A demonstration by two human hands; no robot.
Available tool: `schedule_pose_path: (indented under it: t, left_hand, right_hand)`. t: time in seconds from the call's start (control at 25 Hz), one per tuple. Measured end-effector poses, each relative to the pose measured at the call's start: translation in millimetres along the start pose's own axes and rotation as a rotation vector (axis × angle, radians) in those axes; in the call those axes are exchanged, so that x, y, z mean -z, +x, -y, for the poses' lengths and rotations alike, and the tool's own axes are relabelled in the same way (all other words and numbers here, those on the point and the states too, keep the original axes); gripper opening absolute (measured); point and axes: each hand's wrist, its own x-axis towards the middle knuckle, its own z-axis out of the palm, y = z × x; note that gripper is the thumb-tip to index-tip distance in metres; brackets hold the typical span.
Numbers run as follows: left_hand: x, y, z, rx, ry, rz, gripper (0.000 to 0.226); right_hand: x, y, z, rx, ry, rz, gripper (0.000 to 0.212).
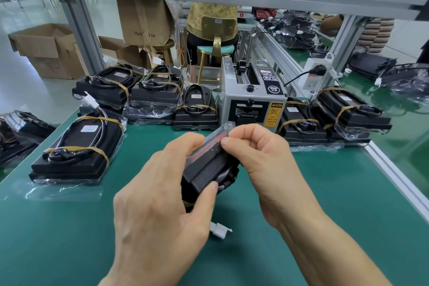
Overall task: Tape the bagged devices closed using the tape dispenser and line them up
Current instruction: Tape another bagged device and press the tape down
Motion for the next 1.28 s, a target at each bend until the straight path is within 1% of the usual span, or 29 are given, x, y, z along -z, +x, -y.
schedule_pose_path:
  t: [0.12,0.24,0.32,0.4,0.52,0.56,0.6,0.68,0.72,0.8,0.88,0.92,1.0,1.04,1.08,1.12,1.16,1.2,1.28]
  left_hand:
    - [0.4,-0.6,1.7,-0.005,-0.008,-0.014,0.049]
    - [1.9,-0.9,3.3,0.015,-0.017,-0.024,0.048]
    - [2.4,-1.1,3.8,0.017,-0.025,-0.031,0.047]
    - [2.3,-1.2,3.8,0.007,-0.035,-0.035,0.046]
    - [3.1,1.0,5.5,0.015,-0.061,-0.030,0.045]
    - [4.0,2.2,7.2,0.039,-0.081,-0.027,0.045]
    - [4.7,3.2,9.3,0.072,-0.104,-0.026,0.045]
    - [6.6,4.3,15.5,0.135,-0.172,-0.035,0.045]
    - [7.7,4.2,19.7,0.155,-0.211,-0.044,0.045]
    - [12.3,4.0,29.9,0.166,-0.277,-0.060,0.049]
    - [18.1,2.9,41.9,0.174,-0.373,-0.084,0.050]
    - [19.3,2.2,48.4,0.192,-0.456,-0.103,0.051]
    - [17.5,-0.4,61.0,0.249,-0.676,-0.157,0.055]
    - [14.7,-2.4,66.1,0.277,-0.791,-0.186,0.056]
    - [11.2,-4.8,69.5,0.301,-0.887,-0.211,0.058]
    - [7.7,-7.4,71.6,0.320,-0.963,-0.231,0.059]
    - [4.4,-9.2,73.7,0.337,-1.028,-0.241,0.060]
    - [1.3,-11.4,76.5,0.360,-1.089,-0.246,0.060]
    - [-2.5,-14.2,82.9,0.437,-1.208,-0.226,0.061]
  right_hand:
    - [0.4,-2.2,-0.1,0.025,0.017,0.049,0.018]
    - [0.2,-5.7,-2.4,0.115,-0.035,0.133,0.011]
    - [1.5,-6.4,-4.0,0.200,-0.110,0.150,0.007]
    - [4.9,-5.7,-6.1,0.365,-0.277,0.110,0.010]
    - [14.1,-3.0,-10.6,0.730,-0.727,-0.037,0.015]
    - [17.4,-1.8,-12.4,0.779,-0.837,-0.068,0.019]
    - [20.9,-0.2,-14.7,0.782,-0.905,-0.094,0.023]
    - [27.0,3.0,-18.6,0.690,-0.932,-0.128,0.024]
    - [29.4,3.6,-20.4,0.609,-0.887,-0.115,0.025]
    - [34.6,3.7,-25.0,0.416,-0.692,-0.028,0.033]
    - [37.4,4.6,-31.0,0.221,-0.539,0.137,0.054]
    - [36.9,4.9,-35.3,0.151,-0.518,0.232,0.069]
    - [30.5,7.6,-46.9,0.072,-0.538,0.381,0.096]
    - [25.3,9.5,-51.5,0.059,-0.543,0.423,0.105]
    - [20.3,10.7,-53.6,0.057,-0.521,0.445,0.111]
    - [17.5,11.2,-53.2,0.067,-0.467,0.455,0.110]
    - [17.3,11.7,-51.0,0.090,-0.401,0.457,0.103]
    - [19.5,12.3,-47.4,0.122,-0.356,0.449,0.092]
    - [25.2,12.1,-38.5,0.175,-0.371,0.422,0.070]
